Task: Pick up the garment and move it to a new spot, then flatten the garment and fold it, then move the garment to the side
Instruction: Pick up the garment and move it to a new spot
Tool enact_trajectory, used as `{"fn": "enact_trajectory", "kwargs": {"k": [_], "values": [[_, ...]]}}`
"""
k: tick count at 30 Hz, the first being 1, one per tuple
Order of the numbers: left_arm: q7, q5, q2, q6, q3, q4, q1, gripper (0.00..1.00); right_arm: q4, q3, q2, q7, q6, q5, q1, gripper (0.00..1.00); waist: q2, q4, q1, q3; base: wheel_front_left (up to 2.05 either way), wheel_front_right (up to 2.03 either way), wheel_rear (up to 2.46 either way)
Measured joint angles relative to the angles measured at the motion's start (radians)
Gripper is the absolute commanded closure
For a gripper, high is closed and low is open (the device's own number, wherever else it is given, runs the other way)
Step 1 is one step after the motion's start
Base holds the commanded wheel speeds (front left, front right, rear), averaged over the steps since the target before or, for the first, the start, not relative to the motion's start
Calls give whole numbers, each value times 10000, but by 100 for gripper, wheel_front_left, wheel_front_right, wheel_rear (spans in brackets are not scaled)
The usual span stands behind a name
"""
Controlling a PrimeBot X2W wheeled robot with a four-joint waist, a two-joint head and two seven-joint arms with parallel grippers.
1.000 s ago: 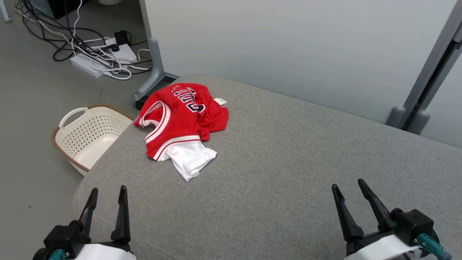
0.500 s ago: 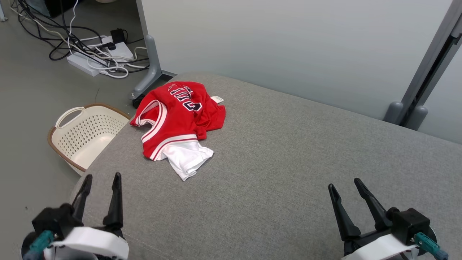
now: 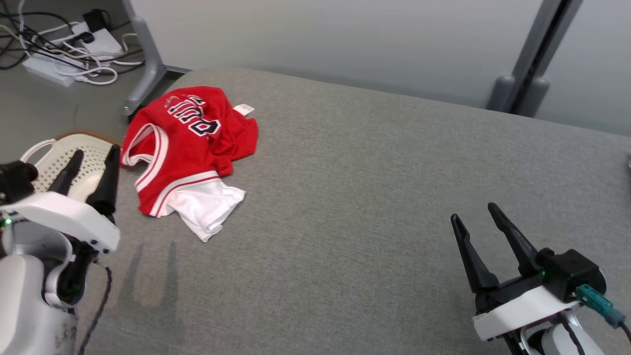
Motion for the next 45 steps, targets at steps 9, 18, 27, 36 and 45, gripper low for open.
{"fn": "enact_trajectory", "kwargs": {"k": [9, 18, 27, 36, 45], "values": [[1695, -1074, 991, -284, 357, 3093, -2042, 0, -357, 107, -389, 0, 0, 98, -909, 0, 0, -1275, 0, 1145, 0, 0, 0], [2803, -1476, 1386, -288, 410, 5613, -3109, 0, -690, -44, -589, 0, 0, 171, -1427, 0, 0, -2318, 0, 2505, 0, 0, 0], [4449, -1881, 1521, -433, -174, 6972, -3525, 0, -756, -265, -608, 0, 0, 184, -1554, 0, 0, -2752, -1, 3088, 0, 0, 0], [3939, -2090, 1484, -454, -692, 6707, -3459, 100, -698, -267, -610, 0, 0, 153, -1554, 0, 0, -2586, -1, 2927, 0, 0, 0], [3187, -1987, 1793, -458, -1509, 6195, -3282, 100, -545, -127, -483, 0, 0, 161, -1409, 0, 0, -2532, 0, 2423, 0, 0, 0]]}}
